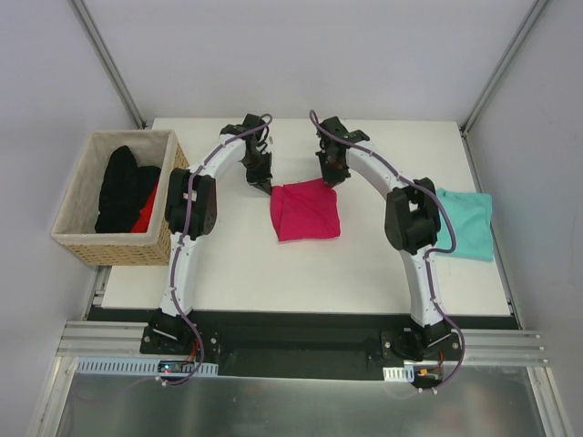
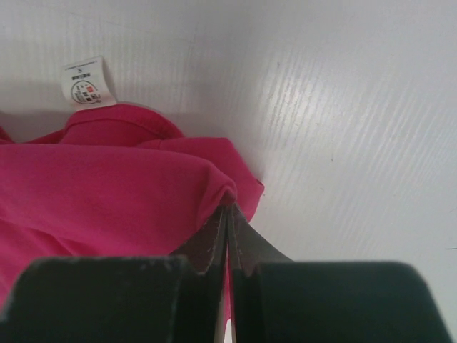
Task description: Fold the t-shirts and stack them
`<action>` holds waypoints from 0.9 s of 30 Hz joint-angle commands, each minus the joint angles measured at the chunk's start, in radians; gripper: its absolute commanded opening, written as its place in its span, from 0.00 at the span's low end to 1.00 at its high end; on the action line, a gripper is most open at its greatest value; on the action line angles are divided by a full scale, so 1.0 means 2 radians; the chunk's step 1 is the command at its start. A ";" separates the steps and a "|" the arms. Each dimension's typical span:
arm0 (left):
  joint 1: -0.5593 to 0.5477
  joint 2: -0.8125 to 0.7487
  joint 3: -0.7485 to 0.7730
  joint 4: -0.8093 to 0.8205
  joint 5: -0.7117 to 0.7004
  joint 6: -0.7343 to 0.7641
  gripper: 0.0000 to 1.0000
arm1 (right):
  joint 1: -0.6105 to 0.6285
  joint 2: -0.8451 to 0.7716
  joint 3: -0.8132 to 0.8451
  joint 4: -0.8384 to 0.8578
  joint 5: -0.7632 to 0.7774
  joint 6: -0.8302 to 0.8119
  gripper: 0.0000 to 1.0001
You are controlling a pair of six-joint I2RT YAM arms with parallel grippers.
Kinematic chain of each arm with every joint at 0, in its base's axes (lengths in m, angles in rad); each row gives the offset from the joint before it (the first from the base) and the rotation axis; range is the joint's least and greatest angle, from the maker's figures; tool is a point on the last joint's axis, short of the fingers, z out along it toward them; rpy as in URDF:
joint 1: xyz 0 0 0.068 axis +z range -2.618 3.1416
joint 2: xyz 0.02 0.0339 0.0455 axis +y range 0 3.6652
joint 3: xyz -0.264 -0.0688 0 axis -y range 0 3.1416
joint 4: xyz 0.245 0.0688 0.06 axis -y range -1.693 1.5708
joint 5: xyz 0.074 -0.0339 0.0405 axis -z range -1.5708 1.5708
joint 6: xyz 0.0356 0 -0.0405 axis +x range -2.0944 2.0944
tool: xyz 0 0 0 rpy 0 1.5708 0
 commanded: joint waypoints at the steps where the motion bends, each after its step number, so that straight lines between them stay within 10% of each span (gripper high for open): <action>1: 0.004 0.010 0.022 -0.004 0.013 -0.010 0.00 | 0.008 0.003 0.027 -0.009 -0.021 -0.011 0.01; 12: 0.002 0.005 0.013 -0.005 0.013 -0.009 0.00 | 0.023 0.005 0.034 -0.022 0.011 -0.010 0.03; 13: 0.002 0.001 0.012 -0.005 0.013 -0.008 0.00 | 0.023 0.005 0.035 -0.025 0.019 -0.010 0.24; 16: 0.002 -0.011 0.002 -0.004 0.007 -0.004 0.13 | 0.017 -0.004 0.032 -0.027 0.043 -0.011 0.46; 17: 0.001 -0.016 -0.004 -0.004 0.001 -0.004 0.26 | 0.013 -0.008 0.032 -0.026 0.047 -0.013 0.47; 27: 0.002 -0.082 -0.031 -0.004 -0.022 0.002 0.30 | -0.014 -0.060 0.026 -0.021 0.114 -0.027 0.50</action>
